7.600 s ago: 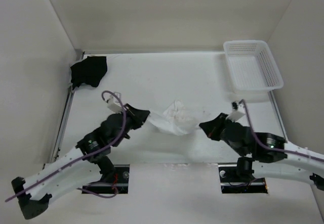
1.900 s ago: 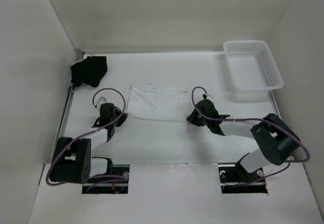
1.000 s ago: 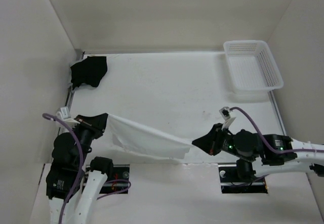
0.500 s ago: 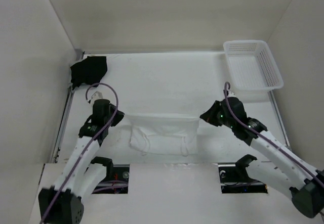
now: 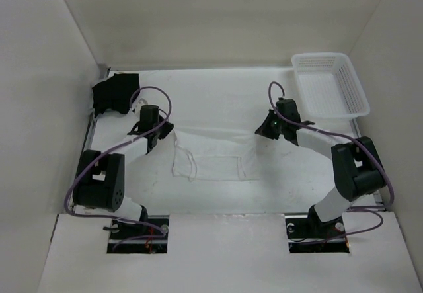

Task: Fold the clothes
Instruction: Fold the tank top

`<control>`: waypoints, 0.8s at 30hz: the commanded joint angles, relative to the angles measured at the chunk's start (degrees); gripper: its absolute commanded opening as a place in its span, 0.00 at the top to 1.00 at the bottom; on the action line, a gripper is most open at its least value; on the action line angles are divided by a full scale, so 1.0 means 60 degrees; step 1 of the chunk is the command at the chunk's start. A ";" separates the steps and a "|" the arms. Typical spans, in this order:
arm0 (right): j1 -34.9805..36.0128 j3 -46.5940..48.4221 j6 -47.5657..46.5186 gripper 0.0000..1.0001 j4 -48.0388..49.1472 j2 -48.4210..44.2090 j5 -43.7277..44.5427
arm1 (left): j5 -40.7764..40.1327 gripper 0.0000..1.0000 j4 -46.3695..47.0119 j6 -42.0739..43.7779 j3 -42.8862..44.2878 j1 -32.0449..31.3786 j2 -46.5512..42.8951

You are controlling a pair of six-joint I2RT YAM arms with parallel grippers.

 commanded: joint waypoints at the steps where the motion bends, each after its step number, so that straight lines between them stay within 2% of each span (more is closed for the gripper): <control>1: -0.0238 0.0537 -0.0072 0.97 0.0918 0.0090 -0.0324 | 0.0054 1.00 0.0679 -0.0162 0.0134 -0.0069 -0.1370; 5: -0.0400 0.0668 0.0030 0.96 0.1036 0.0148 -0.0617 | -0.0282 1.00 0.0254 0.0085 -0.0291 -0.0040 -0.2336; 9: -0.0327 0.0289 0.0031 0.96 0.1021 -0.0421 -0.0559 | -0.0048 1.00 0.0049 0.0101 -0.0627 0.0005 -0.2717; 16: 0.0200 -0.1527 0.0016 0.96 0.0831 -0.2823 0.0056 | 0.0171 1.00 -0.0507 0.0131 -0.1945 0.0062 -0.4693; 19: 0.0785 -0.2172 -0.0043 0.96 0.0568 -0.3790 0.0392 | 0.0376 1.00 -0.0873 0.0189 -0.2516 0.0224 -0.5588; 24: 0.1708 -0.2743 0.0016 0.95 0.0289 -0.4246 0.1124 | 0.0420 0.99 -0.0861 0.0336 -0.3351 0.0370 -0.5810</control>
